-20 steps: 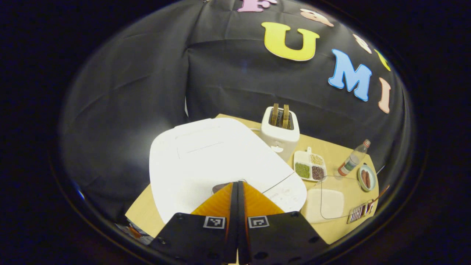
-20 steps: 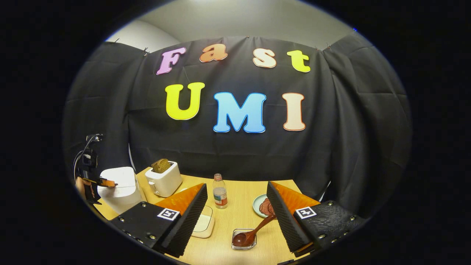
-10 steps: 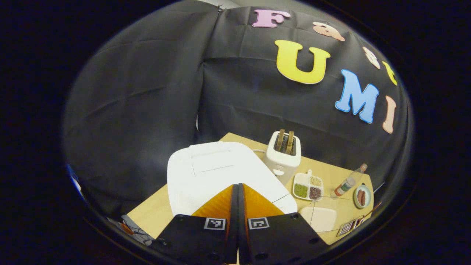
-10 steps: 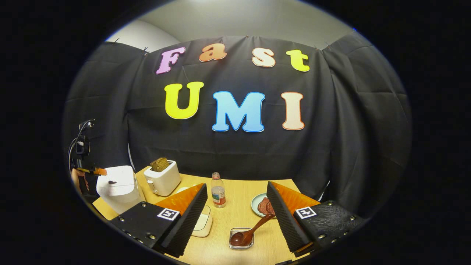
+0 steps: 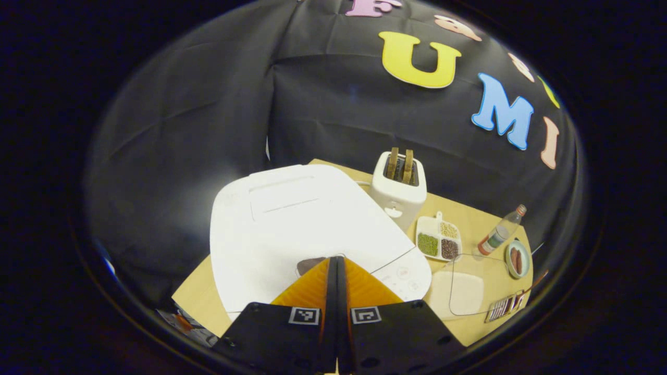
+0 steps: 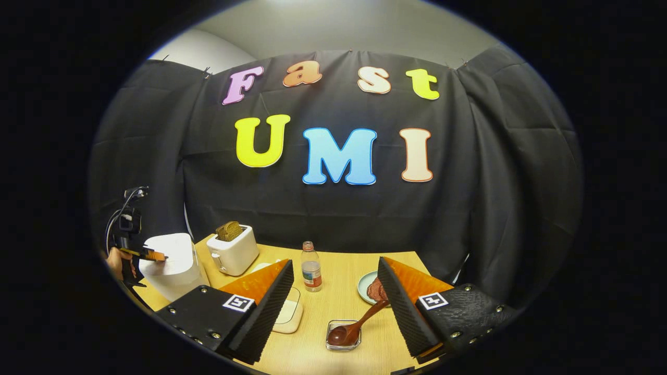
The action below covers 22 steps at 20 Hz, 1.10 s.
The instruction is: Close the left gripper, press the button to open the rice cooker; take a wooden spoon from the chopstick holder with the right hand, scoop a spoonful of rice and pour it into the rice cooker, then put the wooden spoon back into the chopstick holder.
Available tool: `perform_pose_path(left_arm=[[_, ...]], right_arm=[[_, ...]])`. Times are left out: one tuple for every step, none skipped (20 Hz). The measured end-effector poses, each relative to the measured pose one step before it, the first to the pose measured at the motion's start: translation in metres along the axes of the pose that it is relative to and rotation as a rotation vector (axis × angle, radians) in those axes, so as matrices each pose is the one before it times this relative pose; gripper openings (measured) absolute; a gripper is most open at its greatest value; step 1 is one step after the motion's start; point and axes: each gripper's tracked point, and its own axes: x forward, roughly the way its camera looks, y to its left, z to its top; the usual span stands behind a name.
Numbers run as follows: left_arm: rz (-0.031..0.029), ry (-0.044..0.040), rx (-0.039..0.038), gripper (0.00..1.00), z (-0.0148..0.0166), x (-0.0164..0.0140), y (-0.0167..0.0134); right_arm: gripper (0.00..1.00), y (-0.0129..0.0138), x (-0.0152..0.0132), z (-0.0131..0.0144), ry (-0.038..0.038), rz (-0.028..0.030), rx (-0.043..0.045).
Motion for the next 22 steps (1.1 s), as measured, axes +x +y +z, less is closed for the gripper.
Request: perform_pose_path(left_arm=[[-0.01709,0.0157,-0.0358,0.08,-0.00061,-0.00118,0.00057],[-0.01861,0.00595,-0.02905,0.09,0.0013,0.00102,0.00051],[-0.01395,0.00013,-0.01251,0.11,0.00286,-0.00189,0.00188],[0.00217,-0.00834,0.0025,0.08,0.00533,-0.00138,0.00123],[0.0471,-0.0201,0.02563,0.08,0.00568,-0.00267,0.01036],[0.02368,-0.04193,0.01365,0.08,0.01154,-0.00376,0.00445],[0.00054,-0.0441,-0.01058,0.08,0.01327,-0.00864,-0.00657],[0.0056,-0.04412,-0.00963,0.08,0.01347,-0.00693,-0.00209],[-0.00349,-0.02743,-0.0038,0.09,0.00643,-0.00756,-0.00031],[-0.01253,0.00628,0.00354,0.09,-0.00289,-0.00075,-0.00338],[-0.00365,0.0357,0.01539,0.09,-0.01343,0.00333,0.00097],[-0.01096,0.03949,0.01387,0.09,-0.01304,0.00699,-0.00163],[-0.0037,0.02881,0.01311,0.08,-0.01059,0.0078,-0.0028],[0.00418,0.02408,0.00903,0.08,-0.00844,0.00765,-0.00078],[0.00312,0.02945,0.00248,0.08,-0.00869,0.00641,0.00001],[0.01053,-0.02265,-0.00083,0.08,0.00382,0.00326,0.00013],[0.00541,0.03106,-0.01221,0.08,-0.0038,0.00082,0.00031],[0.00721,0.01023,0.01169,0.08,-0.00179,-0.00228,-0.00136],[0.00366,0.00106,0.0363,0.08,0.00011,0.00303,0.0011],[0.00401,-0.01049,0.03274,0.1,0.00389,-0.00103,-0.00042],[0.00354,-0.00231,0.01134,0.08,0.0056,-0.00286,-0.0002],[0.00819,-0.03321,-0.00476,0.08,0.01189,-0.00955,-0.00064]], right_arm=[[0.99,-0.00142,-0.00186,-0.00095,-0.00036,-0.00408,0.00494],[0.98,-0.00203,-0.00053,-0.00007,-0.00032,-0.00144,0.00961],[0.98,0.00014,-0.00101,-0.00042,-0.00006,0.00187,0.00973],[0.98,0.00062,-0.00061,0.00013,-0.00095,-0.00028,0.00488],[0.99,-0.00165,-0.00018,0.00067,-0.00244,-0.00103,-0.00051],[0.99,-0.00195,-0.00023,0.00078,-0.00361,-0.00282,-0.00204],[0.99,-0.00079,-0.0011,0.00039,-0.00174,-0.0009,-0.00075],[0.99,-0.00146,-0.00086,0.00017,-0.00147,-0.00226,0.00063],[0.99,-0.00136,-0.0004,-0.00147,0.00218,-0.00179,0.00147],[0.99,-0.00056,-0.00037,-0.002,0.00432,0.00175,0.0037],[0.99,0.00146,-0.0003,-0.00167,0.00481,0.00329,0.00406],[0.99,0.00171,-0.00051,-0.00173,0.0057,0.00554,0.00087],[0.99,0.00116,0.00059,-0.00013,0.00395,0.00269,-0.00434],[0.99,0.00001,-0.00062,0.00021,0.00019,0.00248,-0.00643],[0.99,-0.00087,-0.00092,0.00031,-0.00071,-0.00018,-0.00532],[0.99,-0.001,-0.00094,0.00085,-0.00089,-0.00184,-0.00131],[0.99,-0.0014,-0.00154,0.00027,-0.00089,-0.00218,0.00129],[0.99,-0.001,0.00093,-0.00157,0.00117,-0.00335,0.00349],[0.99,-0.00042,-0.00007,-0.00321,0.00496,-0.00092,0.00388],[0.99,0.0,-0.00043,-0.00293,0.00738,-0.0004,0.00063],[0.99,-0.00099,-0.00016,-0.00122,0.00295,-0.00263,0.00031],[0.99,-0.00157,-0.00026,0.0003,0.00181,-0.00149,0.00055]])
